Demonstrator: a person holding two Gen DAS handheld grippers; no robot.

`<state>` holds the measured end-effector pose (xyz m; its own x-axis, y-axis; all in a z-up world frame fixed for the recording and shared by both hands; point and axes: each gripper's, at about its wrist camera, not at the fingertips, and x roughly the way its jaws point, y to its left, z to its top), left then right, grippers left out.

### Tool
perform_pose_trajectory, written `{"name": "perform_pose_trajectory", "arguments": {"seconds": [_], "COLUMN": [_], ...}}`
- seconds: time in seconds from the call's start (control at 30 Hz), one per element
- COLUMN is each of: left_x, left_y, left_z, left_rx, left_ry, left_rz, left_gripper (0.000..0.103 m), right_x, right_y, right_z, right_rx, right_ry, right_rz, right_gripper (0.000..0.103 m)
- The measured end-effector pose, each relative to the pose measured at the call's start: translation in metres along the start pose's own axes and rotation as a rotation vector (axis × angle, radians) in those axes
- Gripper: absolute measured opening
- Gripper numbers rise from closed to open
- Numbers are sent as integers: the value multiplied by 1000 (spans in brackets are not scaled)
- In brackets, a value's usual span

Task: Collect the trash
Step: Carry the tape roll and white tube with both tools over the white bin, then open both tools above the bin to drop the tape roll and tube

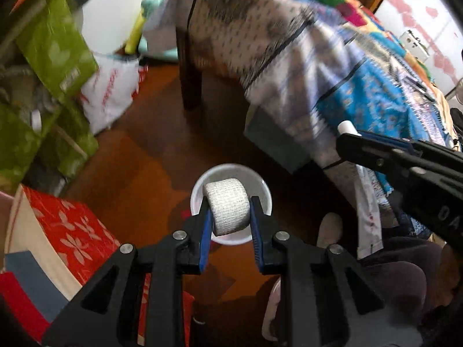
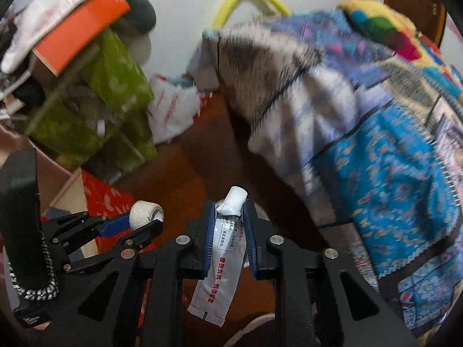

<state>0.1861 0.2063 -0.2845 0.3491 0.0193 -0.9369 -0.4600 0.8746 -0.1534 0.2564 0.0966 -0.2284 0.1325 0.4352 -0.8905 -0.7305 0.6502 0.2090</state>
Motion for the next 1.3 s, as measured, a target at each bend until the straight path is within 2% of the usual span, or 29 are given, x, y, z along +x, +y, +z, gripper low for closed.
{"name": "perform_pose_trajectory", "arguments": {"seconds": [0.27, 0.37, 0.5, 0.53, 0.63, 0.87, 0.97, 1.3], "left_x": [41, 49, 61, 63, 65, 51, 36, -38], "left_y": [9, 13, 19, 20, 20, 19, 17, -6], "left_z": [8, 13, 16, 17, 16, 14, 14, 12], "left_rx": [-35, -61, -111, -118, -119, -89, -75, -17], "left_ry": [101, 104, 140, 147, 160, 133, 103, -67], "left_rz": [-27, -12, -43, -48, -48, -15, 1, 44], "left_gripper": [24, 24, 30, 31, 31, 31, 31, 31], "right_x": [59, 73, 87, 88, 90, 77, 65, -7], "right_y": [-14, -21, -24, -25, -28, -35, -31, -20], "right_z": [6, 11, 14, 14, 13, 10, 8, -3], "right_rx": [67, 101, 95, 92, 90, 104, 71, -14], "right_ry": [119, 149, 209, 219, 243, 227, 203, 45], "right_rz": [36, 52, 36, 37, 31, 39, 12, -47], "right_gripper": [18, 19, 19, 20, 35, 36, 36, 36]}}
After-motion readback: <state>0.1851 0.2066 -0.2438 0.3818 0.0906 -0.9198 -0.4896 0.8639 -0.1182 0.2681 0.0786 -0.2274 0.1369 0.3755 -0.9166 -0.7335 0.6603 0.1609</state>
